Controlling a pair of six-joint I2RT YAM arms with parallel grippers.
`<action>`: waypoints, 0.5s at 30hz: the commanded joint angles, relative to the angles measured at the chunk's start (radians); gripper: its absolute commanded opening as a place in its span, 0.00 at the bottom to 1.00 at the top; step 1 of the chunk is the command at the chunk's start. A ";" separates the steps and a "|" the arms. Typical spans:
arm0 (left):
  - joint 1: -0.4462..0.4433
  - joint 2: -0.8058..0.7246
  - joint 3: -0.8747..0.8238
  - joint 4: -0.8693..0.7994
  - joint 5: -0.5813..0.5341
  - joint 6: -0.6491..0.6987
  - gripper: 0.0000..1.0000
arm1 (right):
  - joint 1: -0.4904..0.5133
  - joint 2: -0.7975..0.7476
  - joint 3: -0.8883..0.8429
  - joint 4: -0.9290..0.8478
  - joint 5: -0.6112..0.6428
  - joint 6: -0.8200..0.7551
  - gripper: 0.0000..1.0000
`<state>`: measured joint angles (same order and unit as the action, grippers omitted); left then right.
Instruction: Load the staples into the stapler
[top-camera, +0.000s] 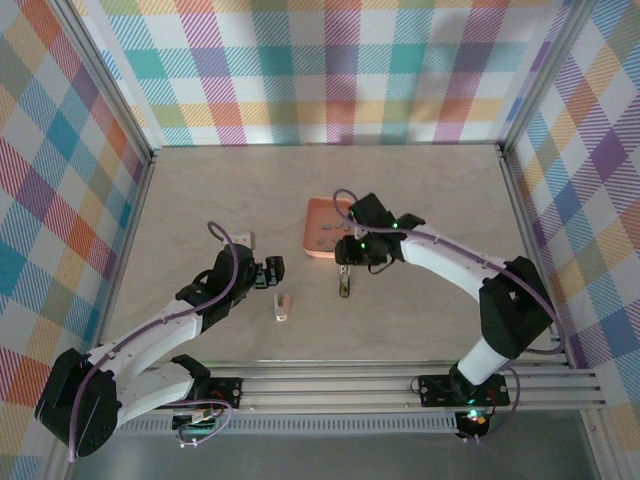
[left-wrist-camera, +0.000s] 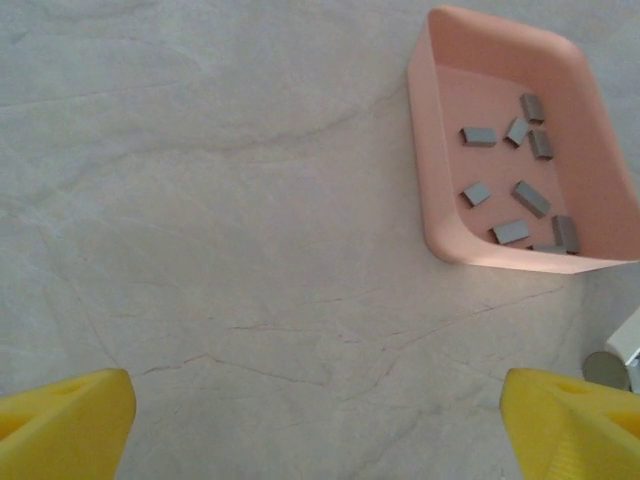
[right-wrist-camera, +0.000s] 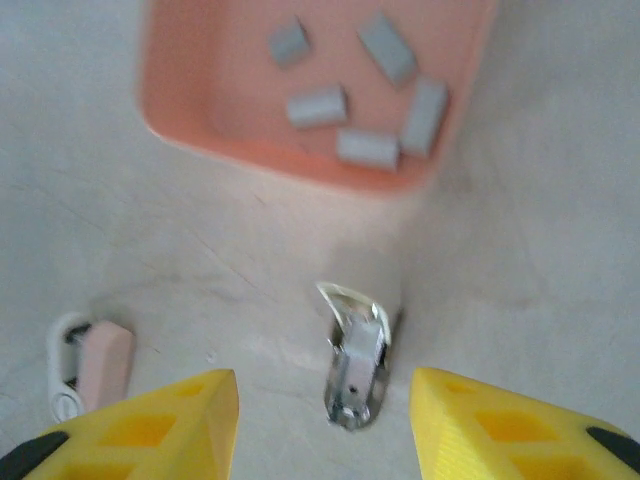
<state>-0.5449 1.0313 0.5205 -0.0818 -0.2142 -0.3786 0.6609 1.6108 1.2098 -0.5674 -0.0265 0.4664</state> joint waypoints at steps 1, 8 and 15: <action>0.021 0.003 0.027 -0.055 0.002 -0.033 0.94 | -0.037 0.073 0.169 -0.160 0.042 -0.245 0.48; 0.039 0.021 0.053 -0.105 0.019 -0.079 0.95 | -0.076 0.310 0.526 -0.300 -0.019 -0.230 0.47; 0.060 0.051 0.082 -0.133 0.033 -0.051 0.95 | -0.078 0.505 0.750 -0.358 -0.069 -0.507 0.48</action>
<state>-0.4984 1.0718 0.5667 -0.1848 -0.1982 -0.4374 0.5766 2.0720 1.8893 -0.8551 -0.0429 0.1482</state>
